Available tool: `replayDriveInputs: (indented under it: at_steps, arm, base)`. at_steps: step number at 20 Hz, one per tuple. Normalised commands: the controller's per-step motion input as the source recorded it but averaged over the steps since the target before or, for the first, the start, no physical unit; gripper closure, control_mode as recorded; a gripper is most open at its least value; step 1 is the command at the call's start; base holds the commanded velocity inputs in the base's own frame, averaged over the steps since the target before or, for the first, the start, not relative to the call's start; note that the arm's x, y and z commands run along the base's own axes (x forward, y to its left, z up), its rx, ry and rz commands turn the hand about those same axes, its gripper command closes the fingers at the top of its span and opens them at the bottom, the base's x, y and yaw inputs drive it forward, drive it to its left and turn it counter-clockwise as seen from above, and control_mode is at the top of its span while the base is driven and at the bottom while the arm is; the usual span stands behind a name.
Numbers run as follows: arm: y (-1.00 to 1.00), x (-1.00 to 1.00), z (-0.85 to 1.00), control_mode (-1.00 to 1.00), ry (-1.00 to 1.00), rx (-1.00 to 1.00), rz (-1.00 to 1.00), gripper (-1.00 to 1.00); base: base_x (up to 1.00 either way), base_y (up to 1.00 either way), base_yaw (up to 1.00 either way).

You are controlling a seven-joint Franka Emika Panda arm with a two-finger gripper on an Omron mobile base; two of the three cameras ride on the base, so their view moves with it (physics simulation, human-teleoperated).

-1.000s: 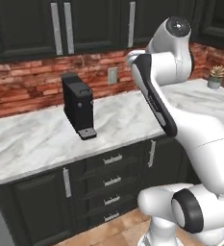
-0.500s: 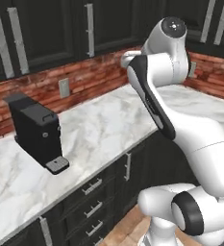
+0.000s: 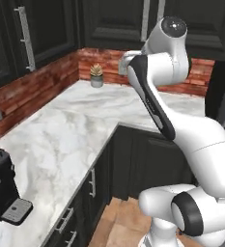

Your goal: Retrieve the butter from the fridge and place it on a plate on the dining table. Then retrieve the butter knife by the fridge and place it near the plate.

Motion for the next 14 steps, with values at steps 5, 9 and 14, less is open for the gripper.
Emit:
replayDriveInputs:
  at_steps: [5,9,14]
  arm:
    - [0.00,0.00,0.00,1.00,0.00,0.00,0.00,-1.00]
    - [0.00,0.00,0.00,1.00,0.00,0.00,0.00,-1.00]
    - [0.00,0.00,0.00,1.00,0.00,0.00,0.00,-1.00]
  base:
    - [0.11,0.00,-0.62]
    - [0.46,0.24,-0.47]
    - [0.55,0.47,-0.40]
